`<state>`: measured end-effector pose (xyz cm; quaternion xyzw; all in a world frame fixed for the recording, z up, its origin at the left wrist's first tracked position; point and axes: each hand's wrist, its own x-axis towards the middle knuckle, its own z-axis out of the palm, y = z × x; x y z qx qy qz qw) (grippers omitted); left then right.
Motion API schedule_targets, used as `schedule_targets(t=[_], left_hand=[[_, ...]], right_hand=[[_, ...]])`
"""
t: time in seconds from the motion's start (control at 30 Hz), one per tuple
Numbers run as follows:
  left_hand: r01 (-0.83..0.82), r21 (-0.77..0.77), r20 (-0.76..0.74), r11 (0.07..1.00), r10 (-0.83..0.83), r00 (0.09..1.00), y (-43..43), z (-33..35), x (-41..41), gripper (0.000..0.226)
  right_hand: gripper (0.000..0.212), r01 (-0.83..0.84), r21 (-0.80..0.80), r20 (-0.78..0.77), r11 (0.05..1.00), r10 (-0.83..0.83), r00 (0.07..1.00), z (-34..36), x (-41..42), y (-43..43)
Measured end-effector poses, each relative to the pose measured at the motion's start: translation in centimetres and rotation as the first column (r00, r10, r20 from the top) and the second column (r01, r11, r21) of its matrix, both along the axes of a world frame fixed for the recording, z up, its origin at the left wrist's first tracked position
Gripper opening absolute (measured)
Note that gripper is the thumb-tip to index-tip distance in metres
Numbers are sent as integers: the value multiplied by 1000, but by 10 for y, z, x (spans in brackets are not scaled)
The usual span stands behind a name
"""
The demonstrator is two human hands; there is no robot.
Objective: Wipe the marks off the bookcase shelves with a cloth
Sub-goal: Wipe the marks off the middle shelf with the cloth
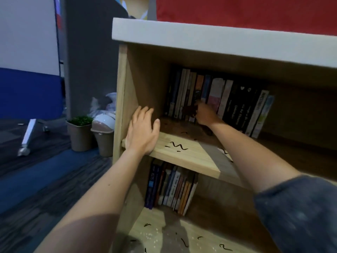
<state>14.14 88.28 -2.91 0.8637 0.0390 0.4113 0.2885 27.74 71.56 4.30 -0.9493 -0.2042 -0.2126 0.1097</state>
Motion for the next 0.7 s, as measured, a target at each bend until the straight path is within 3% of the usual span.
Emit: schedule_targets(t=[0.17,0.3,0.5,0.7], left_hand=[[-14,-24,33,1000,15,999,-1,-3,2,47],[5,-44,82,999,-1,997,1,-4,3,45],[62,-150,231,987,-25,973,-1,-8,-2,50],[79,-190,308,979,-17,951,-1,-10,-1,48]], right_hand=[[28,1,-197,-98,980,-21,995,-19,25,36],[31,-19,-204,-232,979,-29,972,-22,29,48],[34,-330,-227,-418,916,215,883,24,-1,32],[34,-270,-78,-231,960,246,941,21,13,57]])
